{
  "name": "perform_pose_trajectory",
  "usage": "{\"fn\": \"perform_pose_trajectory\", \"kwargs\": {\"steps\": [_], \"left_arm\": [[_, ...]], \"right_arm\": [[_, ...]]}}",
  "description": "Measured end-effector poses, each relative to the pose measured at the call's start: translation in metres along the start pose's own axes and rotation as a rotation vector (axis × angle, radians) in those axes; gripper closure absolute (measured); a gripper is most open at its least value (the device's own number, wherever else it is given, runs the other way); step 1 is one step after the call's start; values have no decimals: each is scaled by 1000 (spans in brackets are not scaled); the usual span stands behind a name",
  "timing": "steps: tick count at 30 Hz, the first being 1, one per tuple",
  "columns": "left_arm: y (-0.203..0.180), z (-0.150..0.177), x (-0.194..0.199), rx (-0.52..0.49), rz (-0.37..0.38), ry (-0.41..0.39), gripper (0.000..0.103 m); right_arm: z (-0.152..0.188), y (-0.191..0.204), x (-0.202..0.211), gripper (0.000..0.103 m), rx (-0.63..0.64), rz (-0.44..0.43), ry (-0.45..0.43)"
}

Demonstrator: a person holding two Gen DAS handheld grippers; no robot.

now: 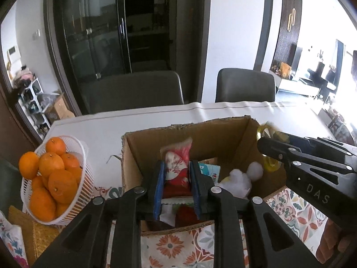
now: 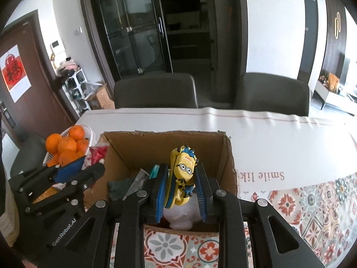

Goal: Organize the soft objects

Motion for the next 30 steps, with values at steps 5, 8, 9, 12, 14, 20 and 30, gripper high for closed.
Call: {"fn": "perform_pose_trajectory", "kwargs": {"steps": [5, 8, 9, 12, 14, 20, 30], "left_arm": [[2, -1, -3, 26, -11, 11, 50], [0, -1, 6, 23, -36, -3, 42], [-1, 0, 11, 21, -45, -11, 38], [-2, 5, 29, 26, -73, -39, 31], [-4, 10, 47, 30, -97, -70, 24], [-18, 26, 105, -5, -141, -166, 10], [-41, 67, 198, -75, -205, -267, 0]], "right_arm": [[1, -6, 0, 51, -21, 34, 18], [4, -11, 10, 51, -33, 58, 5], [5, -13, 14, 50, -39, 66, -1], [9, -20, 33, 46, -65, 95, -29], [15, -24, 52, 42, -79, 118, -63], [35, -24, 112, 32, -88, 147, -150], [84, -18, 203, 17, -115, 203, -234]]}}
Point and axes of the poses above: each gripper's, at about its wrist camera, not at the fingertips, and x roughly against the way its jaws point, y to its left, z to its underside, the point moved 6 cm from there along -x, roughly the way its jaws point, and after that the axes turned 12 degrees about z, right-handed, at the moved point
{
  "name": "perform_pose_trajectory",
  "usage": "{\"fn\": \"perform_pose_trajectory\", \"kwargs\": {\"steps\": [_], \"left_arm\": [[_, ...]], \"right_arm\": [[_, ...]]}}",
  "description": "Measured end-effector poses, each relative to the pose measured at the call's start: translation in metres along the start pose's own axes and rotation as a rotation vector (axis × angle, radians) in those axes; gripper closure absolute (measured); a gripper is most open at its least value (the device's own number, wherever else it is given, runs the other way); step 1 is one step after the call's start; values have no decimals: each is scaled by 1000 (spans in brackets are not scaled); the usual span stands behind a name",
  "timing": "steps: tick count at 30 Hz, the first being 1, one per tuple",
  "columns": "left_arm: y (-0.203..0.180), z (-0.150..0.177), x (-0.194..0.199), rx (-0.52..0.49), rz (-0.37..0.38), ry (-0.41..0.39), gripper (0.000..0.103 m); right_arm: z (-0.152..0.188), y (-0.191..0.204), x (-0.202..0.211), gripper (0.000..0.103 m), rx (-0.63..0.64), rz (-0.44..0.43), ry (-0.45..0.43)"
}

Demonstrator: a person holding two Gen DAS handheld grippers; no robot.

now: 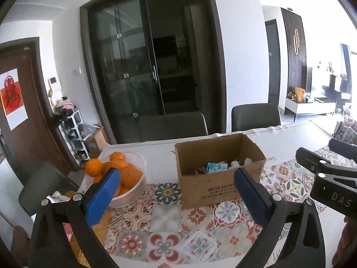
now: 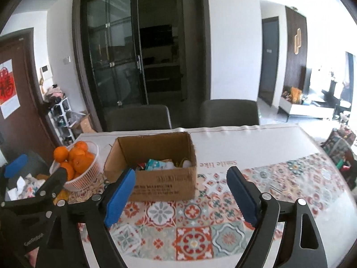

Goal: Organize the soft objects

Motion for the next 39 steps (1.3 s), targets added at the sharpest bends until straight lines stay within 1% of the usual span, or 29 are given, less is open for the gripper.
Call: {"fn": "perform_pose_trajectory", "kwargs": {"steps": [4, 10, 13, 22, 30, 39], "left_arm": [[1, 14, 37, -8, 6, -21, 0], [0, 31, 84, -10, 13, -50, 0], [-3, 39, 105, -13, 12, -66, 0], [-20, 59, 160, 15, 15, -94, 0], [-36, 76, 204, 12, 2, -118, 0], [-41, 87, 234, 7, -19, -137, 0]], "right_arm": [[16, -5, 38, 11, -18, 19, -28], [35, -6, 82, 11, -23, 33, -63], [45, -9, 102, 10, -27, 18, -70], [71, -22, 147, 10, -22, -31, -76], [90, -37, 185, 10, -12, -32, -99], [102, -43, 213, 10, -12, -33, -122]]}}
Point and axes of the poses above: each gripper's, at about its wrist camera, not at the fingertips, and x roughly against the way its jaws point, y to its left, z to its underside, the point moved 6 cm from there along -x, roughly the way its jaws point, and after that the axes turned 12 degrees about z, right-handed, at the moved point
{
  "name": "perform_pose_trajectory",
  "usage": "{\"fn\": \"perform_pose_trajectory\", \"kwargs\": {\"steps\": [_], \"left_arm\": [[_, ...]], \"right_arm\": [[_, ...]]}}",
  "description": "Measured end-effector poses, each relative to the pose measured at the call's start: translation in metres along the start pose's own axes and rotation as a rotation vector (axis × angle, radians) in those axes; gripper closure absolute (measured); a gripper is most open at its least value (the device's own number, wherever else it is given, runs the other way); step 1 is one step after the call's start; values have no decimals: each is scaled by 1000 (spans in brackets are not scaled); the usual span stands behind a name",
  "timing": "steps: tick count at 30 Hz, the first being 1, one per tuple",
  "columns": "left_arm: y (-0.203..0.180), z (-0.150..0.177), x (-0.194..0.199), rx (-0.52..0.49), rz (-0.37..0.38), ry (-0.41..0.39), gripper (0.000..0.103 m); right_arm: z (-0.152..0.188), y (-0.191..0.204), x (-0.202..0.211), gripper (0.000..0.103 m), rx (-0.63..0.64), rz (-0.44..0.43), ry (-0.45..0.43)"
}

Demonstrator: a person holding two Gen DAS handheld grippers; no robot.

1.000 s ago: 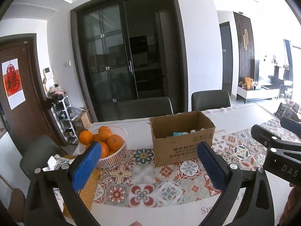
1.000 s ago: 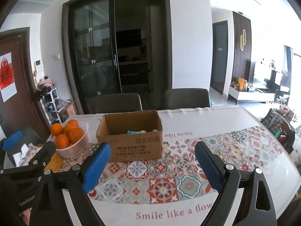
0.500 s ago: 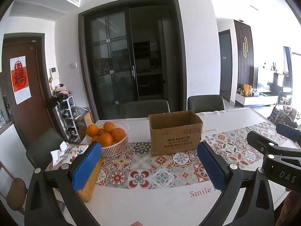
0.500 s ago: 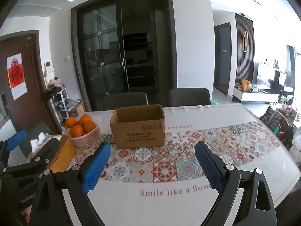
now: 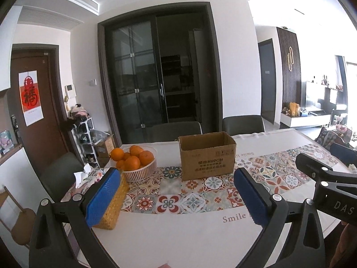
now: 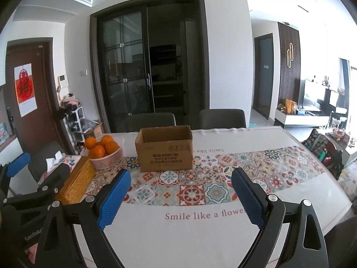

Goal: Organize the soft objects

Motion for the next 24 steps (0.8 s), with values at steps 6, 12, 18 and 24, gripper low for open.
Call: {"fn": "perform_pose_trajectory", "kwargs": {"steps": [6, 12, 18, 24], "left_arm": [[-1, 3, 11, 6, 8, -4, 0], [-3, 4, 18, -3, 18, -17, 0], [-4, 5, 21, -3, 26, -15, 0], [-4, 6, 22, 0, 28, -16, 0]], "right_arm": [[3, -2, 12, 10, -4, 7, -11], [6, -4, 19, 10, -11, 14, -16], [6, -4, 21, 10, -14, 12, -15], [8, -4, 22, 10, -13, 11, -14]]}}
Point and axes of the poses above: each gripper's, at about its wrist camera, not at the fingertips, and x roughly against the way its jaws point, y to its left, z to its underside, the point moved 6 cm from there along -x, roughly the way its jaws point, and after that the axes turned 12 degrees about z, right-handed, at the moved point
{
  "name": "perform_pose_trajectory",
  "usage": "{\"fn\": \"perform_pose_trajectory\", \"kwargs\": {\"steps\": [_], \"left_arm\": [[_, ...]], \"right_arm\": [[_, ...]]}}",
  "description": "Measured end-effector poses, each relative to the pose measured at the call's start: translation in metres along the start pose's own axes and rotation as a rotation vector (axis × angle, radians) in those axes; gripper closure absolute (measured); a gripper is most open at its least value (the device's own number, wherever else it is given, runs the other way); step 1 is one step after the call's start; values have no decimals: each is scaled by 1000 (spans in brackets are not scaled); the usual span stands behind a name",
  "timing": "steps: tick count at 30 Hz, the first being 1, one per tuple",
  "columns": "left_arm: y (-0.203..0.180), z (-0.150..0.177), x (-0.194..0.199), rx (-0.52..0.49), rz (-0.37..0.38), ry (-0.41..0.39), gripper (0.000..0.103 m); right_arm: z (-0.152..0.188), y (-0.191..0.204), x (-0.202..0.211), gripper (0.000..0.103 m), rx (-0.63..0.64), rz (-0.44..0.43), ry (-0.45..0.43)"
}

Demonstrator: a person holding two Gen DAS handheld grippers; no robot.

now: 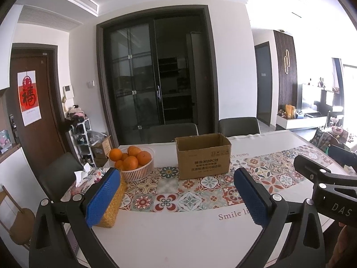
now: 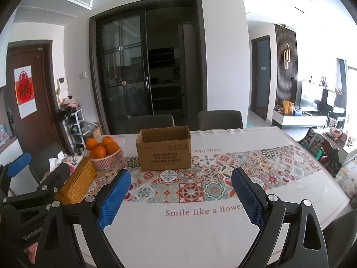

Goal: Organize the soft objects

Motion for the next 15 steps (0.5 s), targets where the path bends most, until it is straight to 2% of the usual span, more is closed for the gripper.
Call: {"fn": "perform_pose_trajectory", "kwargs": {"steps": [15], "left_arm": [[-1, 1, 1, 4, 8, -1, 0]], "right_arm": [[0, 0, 1, 10, 0, 2, -3]]}}
Point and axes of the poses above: each gripper's, at about its wrist camera, not at the fingertips, and x roughly against the way its jaws point, y to its left, z to its underside, the point moved 6 cm from there along -x, roughly the way its jaws point, and after that the axes turned 12 degrees about z, right-handed, at the moved point
